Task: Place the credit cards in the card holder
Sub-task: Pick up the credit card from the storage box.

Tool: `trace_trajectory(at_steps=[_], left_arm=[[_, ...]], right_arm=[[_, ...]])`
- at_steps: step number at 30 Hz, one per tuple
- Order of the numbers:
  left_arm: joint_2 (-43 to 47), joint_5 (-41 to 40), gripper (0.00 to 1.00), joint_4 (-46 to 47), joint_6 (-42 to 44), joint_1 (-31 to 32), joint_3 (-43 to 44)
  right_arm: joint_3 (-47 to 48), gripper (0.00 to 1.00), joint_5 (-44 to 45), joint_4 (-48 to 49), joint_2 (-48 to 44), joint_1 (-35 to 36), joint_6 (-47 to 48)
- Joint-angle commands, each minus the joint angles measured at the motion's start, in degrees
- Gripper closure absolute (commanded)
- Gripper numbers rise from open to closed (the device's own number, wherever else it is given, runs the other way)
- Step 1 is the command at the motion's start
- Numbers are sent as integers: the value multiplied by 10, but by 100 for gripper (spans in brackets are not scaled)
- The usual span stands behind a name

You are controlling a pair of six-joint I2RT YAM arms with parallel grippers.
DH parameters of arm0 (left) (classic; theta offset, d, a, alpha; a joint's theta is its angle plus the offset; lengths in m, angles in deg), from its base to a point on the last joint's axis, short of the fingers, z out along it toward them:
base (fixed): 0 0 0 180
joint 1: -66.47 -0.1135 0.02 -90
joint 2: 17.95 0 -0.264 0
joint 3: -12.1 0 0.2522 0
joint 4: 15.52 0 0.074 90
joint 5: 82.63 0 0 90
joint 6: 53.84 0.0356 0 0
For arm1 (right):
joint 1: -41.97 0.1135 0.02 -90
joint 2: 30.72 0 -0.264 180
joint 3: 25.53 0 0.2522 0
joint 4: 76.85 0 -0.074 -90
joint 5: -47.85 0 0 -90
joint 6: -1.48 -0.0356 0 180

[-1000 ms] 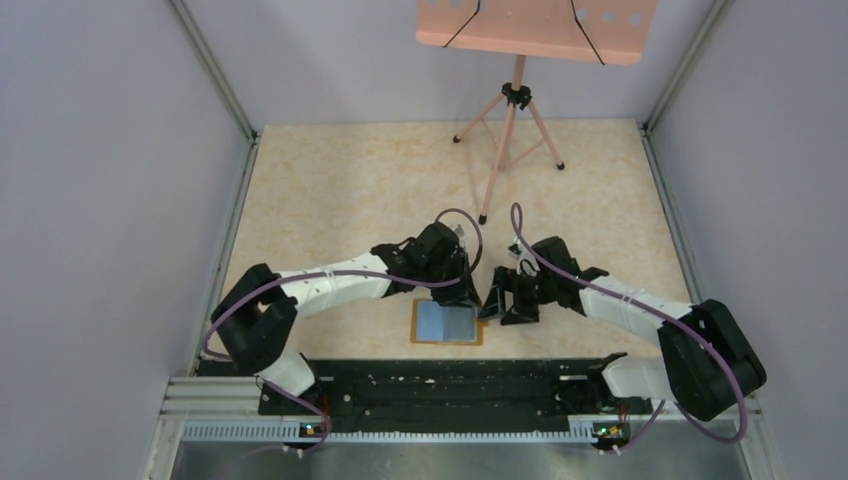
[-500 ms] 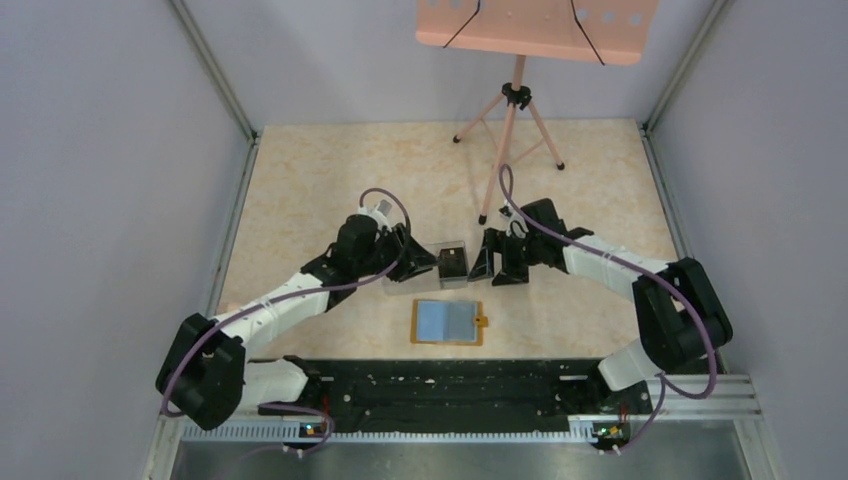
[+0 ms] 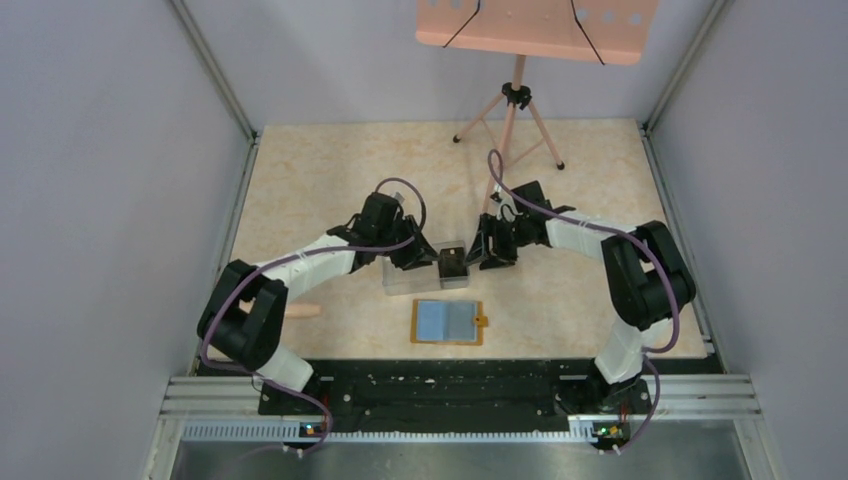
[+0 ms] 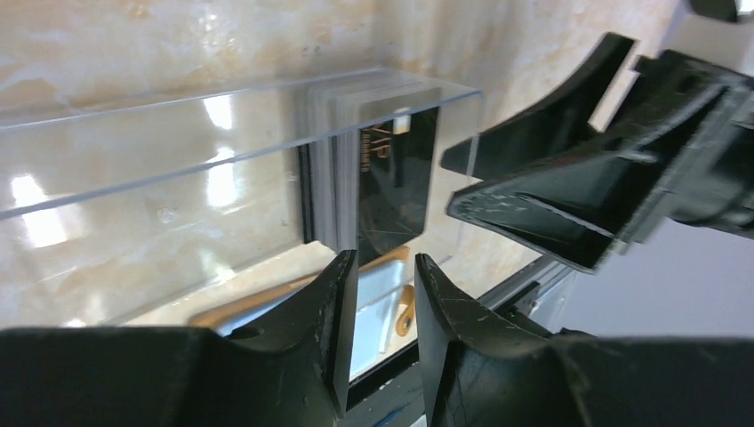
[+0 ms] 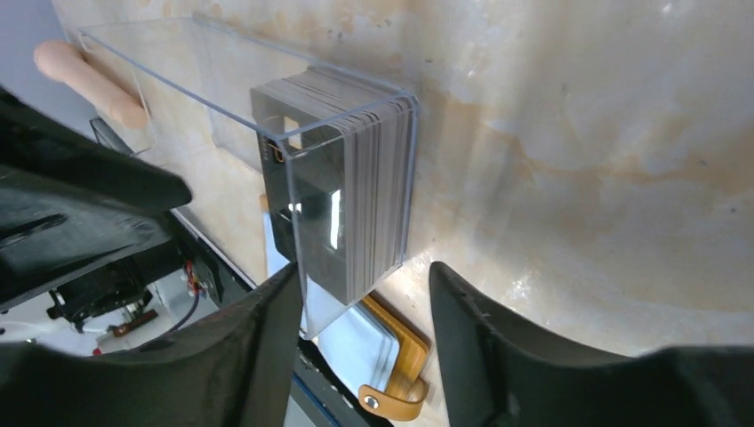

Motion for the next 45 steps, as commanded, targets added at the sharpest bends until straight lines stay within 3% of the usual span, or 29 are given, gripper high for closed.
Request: trace_trajectory(at_steps=[1,10,15,31,38,45], left_arm=[[-22,-2,65,-20,20,-2,28],[-62,-24,69,-89,57,-2,62],[-73,-28,75,-103,63,-1,74],[-130,-14,73,-101,70,20,122],[-153,-66,85,-179,91,30,169],[-176,-132,79,-274,117,58,235]], right_arm=[[25,52,-33,11,11,12,0],[19,72,-36,34,16,57,-24],[24,74,-34,28,12,60,-25],[26,80,-40,21,8,62,-20],[25,83,-43,20,6,62,-24],[24,83,-46,20,4,62,-24]])
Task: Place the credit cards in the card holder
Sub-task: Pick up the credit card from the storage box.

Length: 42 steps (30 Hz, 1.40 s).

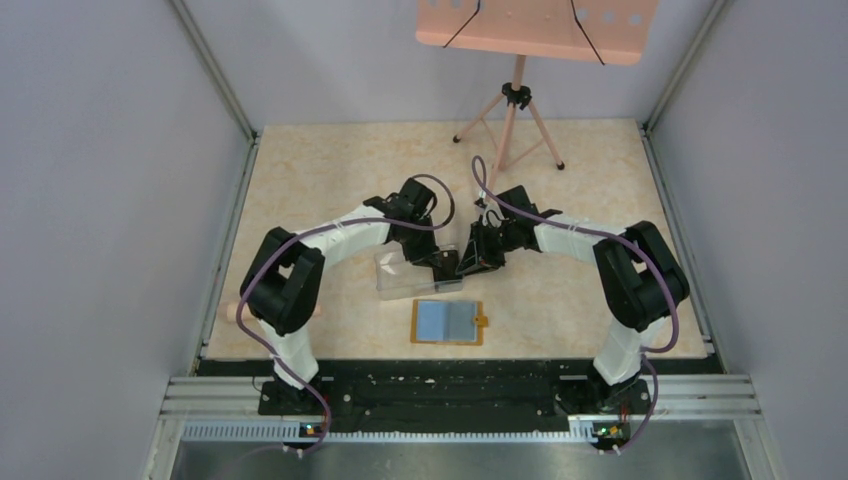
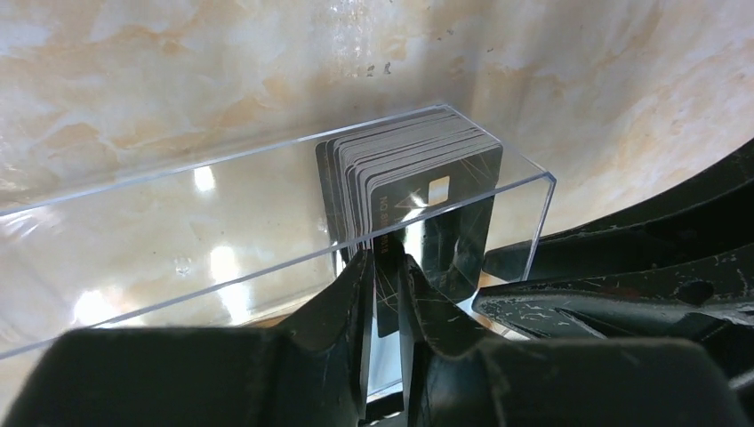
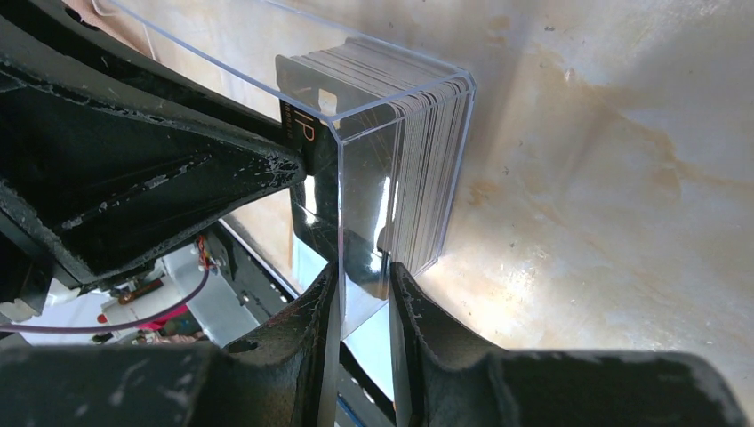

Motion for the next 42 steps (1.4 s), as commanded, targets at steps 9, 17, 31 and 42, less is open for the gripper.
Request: trace_trajectory(at_steps=[9,17,31,42], left_arm=[[-46,-104,81,-126,42,44,112],[-59,-114,74,-160,56,54,144],[-81,-114,85,-185,67,65,173],[-61,-140,96,-198,64,70,190]], right_arm=[[15,83,-17,6,-6,8,1],[14,83,-18,7,-7,8,1],[9,83,-17,7,-10,9,2],[8,83,-17,6,-10,8,2]])
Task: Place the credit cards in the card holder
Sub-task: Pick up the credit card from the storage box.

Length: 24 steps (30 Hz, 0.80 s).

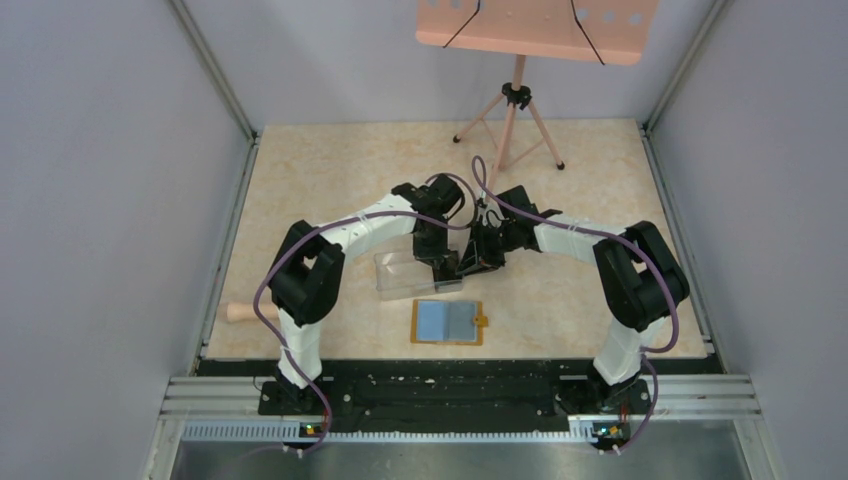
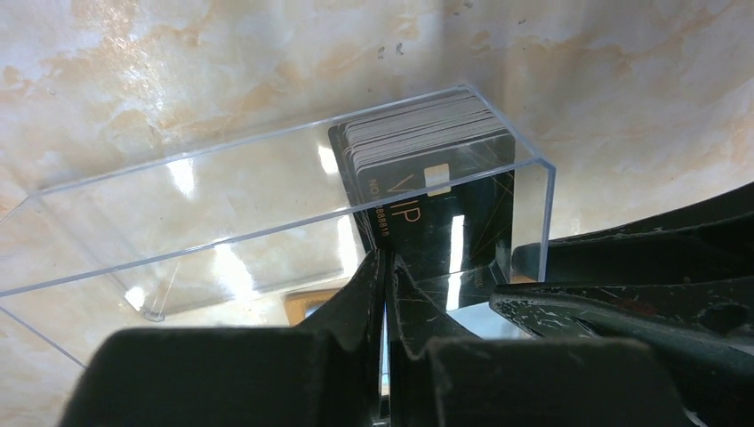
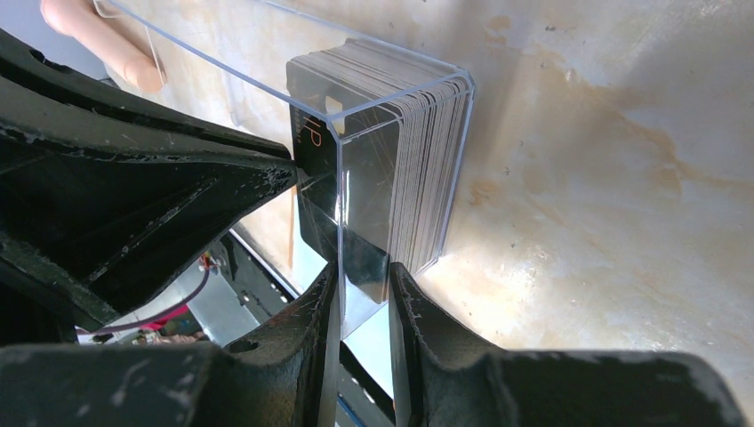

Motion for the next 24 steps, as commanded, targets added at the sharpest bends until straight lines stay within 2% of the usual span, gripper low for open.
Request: trace_trajectory(at_steps=[1,8,14,17,24], left_arm=[[20,-15,97,-6,-1,6,29],[23,-21,96,-15,0,8,40],[29,-7,83,-6,-13,2,11],[38,13,79,21,-23,-6,-23],[25,46,80,38,-29,-13,-44]], right_arm=[[8,83,-16,5,-10,8,3],[7,83,-15,4,-10,8,4],[5,83,-15,3,-8,9,6],[4,83,-16,3,-5,9,6],[2,83,-16,3,-4,8,8]])
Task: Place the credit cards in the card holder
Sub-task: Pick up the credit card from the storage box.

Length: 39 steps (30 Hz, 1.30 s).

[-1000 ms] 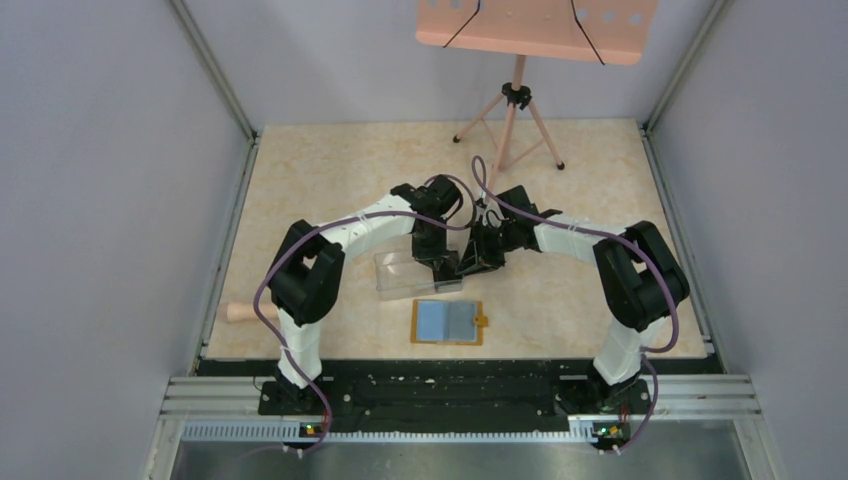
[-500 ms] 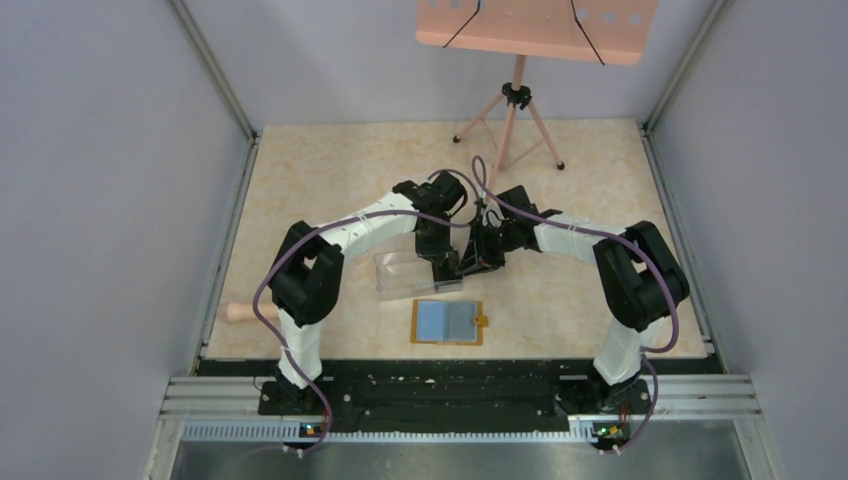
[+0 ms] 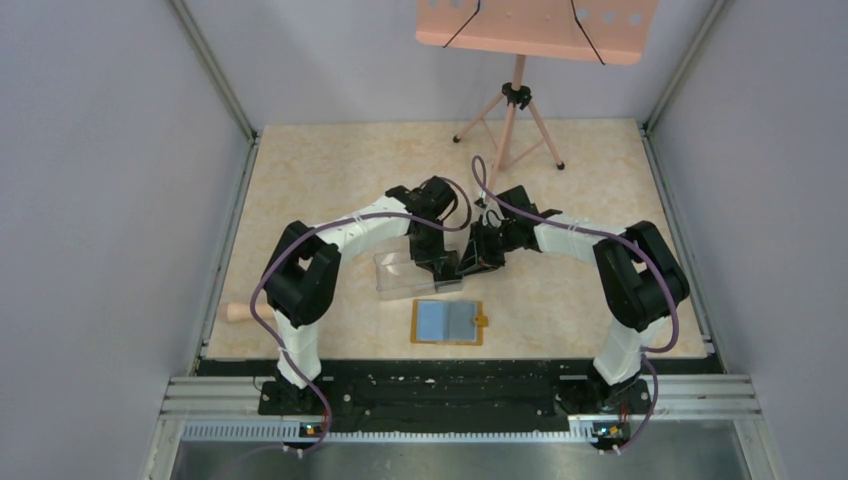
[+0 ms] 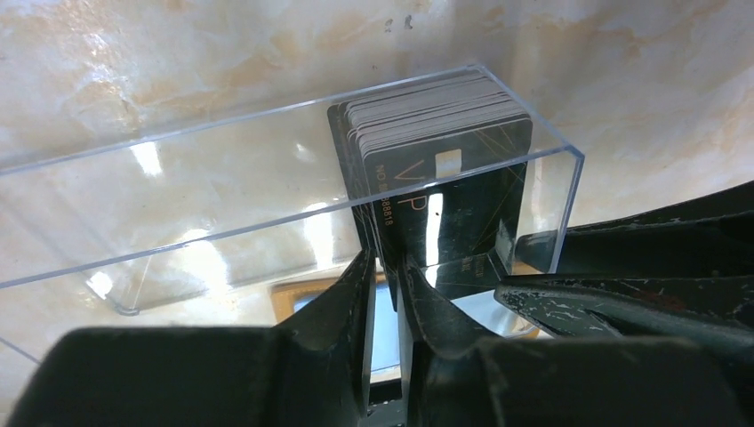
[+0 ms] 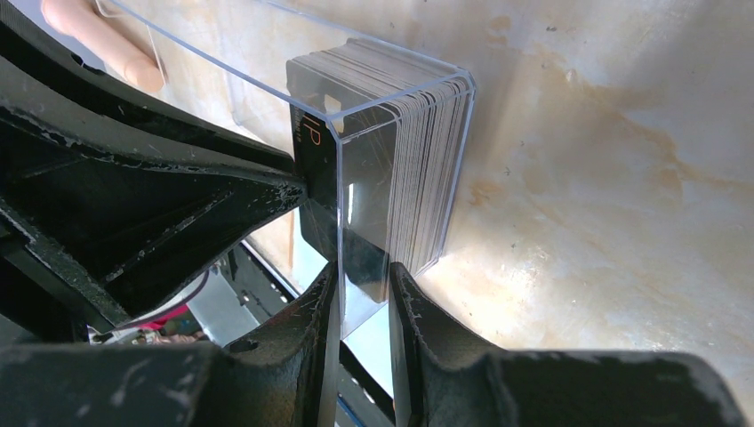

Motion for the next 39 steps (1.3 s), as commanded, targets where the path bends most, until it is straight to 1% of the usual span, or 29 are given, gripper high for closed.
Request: trace_trajectory(at_steps=[1,5,9,20,29,30,32,37,39], left_arm=[[9,14,82,20,-8,-3,-9],[14,15,93,21,-8,-2,-6],[15,7,100,10,-4,1,6],[29,-5,100,10,1,9,35],[33,-21,100,-17,7,12,58],[34,-36,100,-18,8,13,59],[35,-39,100,-18,7,14,62],[45,-29,94,1,2,15,60],[53,-8,91,14,2,15,56]], right_arm=[[3,83,-16,3,-4,8,7],[3,83,-17,3,-4,8,7],[3,83,-17,3,-3,8,7],[1,82,-18,3,-5,8,7],[0,82,-18,3,-4,8,9],[1,82,-18,3,-4,8,9],[0,82,-18,3,-4,8,10],[1,82,-16,-1,-7,8,11],[3,82,-15,-4,-7,8,12]])
